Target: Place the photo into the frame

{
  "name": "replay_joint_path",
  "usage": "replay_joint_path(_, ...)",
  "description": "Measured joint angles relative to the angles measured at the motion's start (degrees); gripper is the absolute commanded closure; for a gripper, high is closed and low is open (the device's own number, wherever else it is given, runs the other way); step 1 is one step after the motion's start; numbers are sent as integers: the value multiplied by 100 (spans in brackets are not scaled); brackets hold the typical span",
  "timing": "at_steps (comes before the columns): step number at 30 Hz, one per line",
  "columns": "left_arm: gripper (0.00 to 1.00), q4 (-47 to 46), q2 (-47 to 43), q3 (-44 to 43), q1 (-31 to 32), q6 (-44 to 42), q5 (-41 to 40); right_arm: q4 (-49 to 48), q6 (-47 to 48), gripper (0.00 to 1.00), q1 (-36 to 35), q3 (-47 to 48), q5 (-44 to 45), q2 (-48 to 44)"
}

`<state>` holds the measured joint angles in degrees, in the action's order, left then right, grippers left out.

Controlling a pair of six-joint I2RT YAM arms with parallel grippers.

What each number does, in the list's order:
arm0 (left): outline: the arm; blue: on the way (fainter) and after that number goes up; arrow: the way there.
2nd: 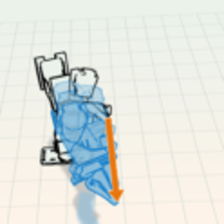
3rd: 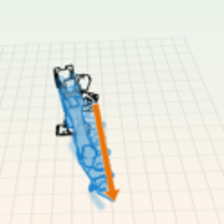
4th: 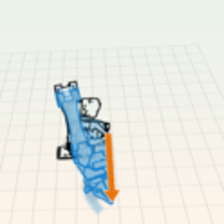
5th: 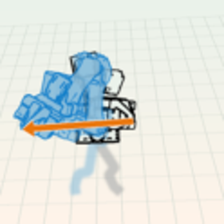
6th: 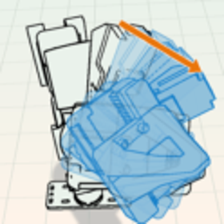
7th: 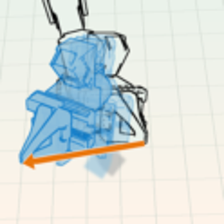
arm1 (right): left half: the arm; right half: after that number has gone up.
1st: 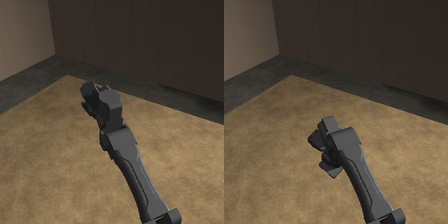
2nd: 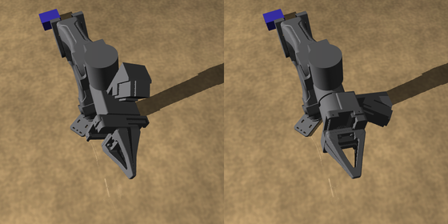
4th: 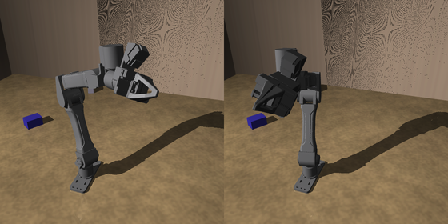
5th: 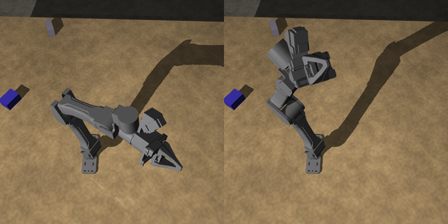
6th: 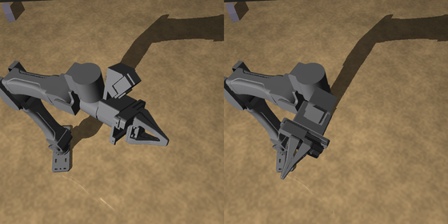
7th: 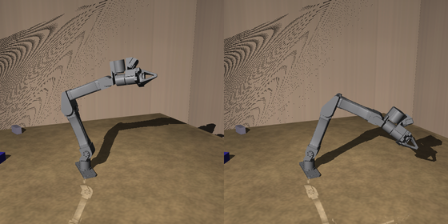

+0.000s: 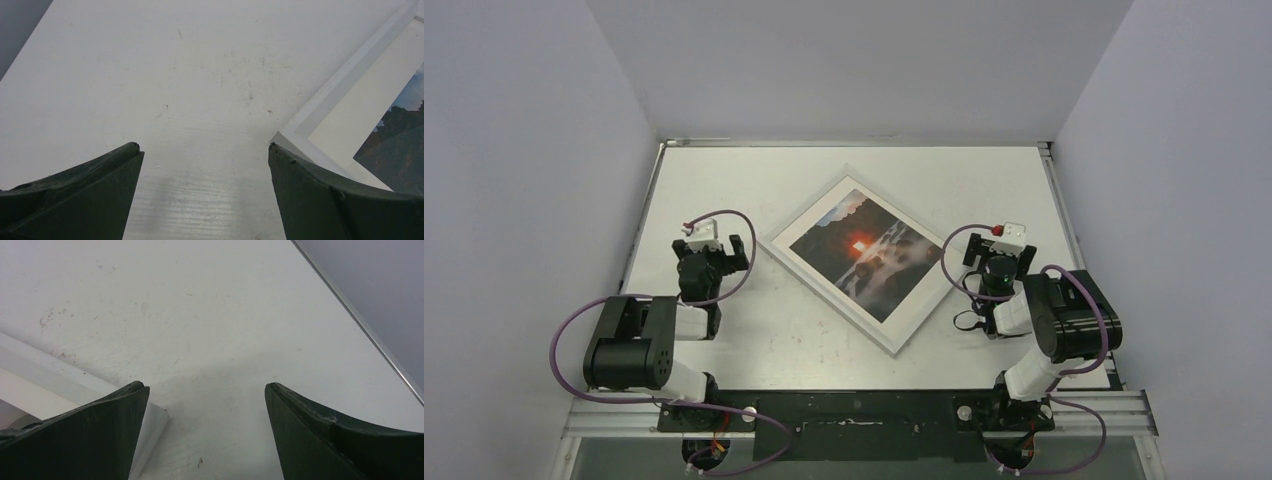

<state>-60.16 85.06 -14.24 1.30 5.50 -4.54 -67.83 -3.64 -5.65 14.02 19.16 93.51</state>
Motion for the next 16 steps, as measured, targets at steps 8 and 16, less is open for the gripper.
replay_joint_path(8, 3, -2, 0, 0, 7, -20, -20, 2, 0, 10, -2, 0, -66, 0)
replay_joint_path(16, 3, 4, 0, 0, 20, -24, -55, 2, 0, 10, -2, 0, -66, 0)
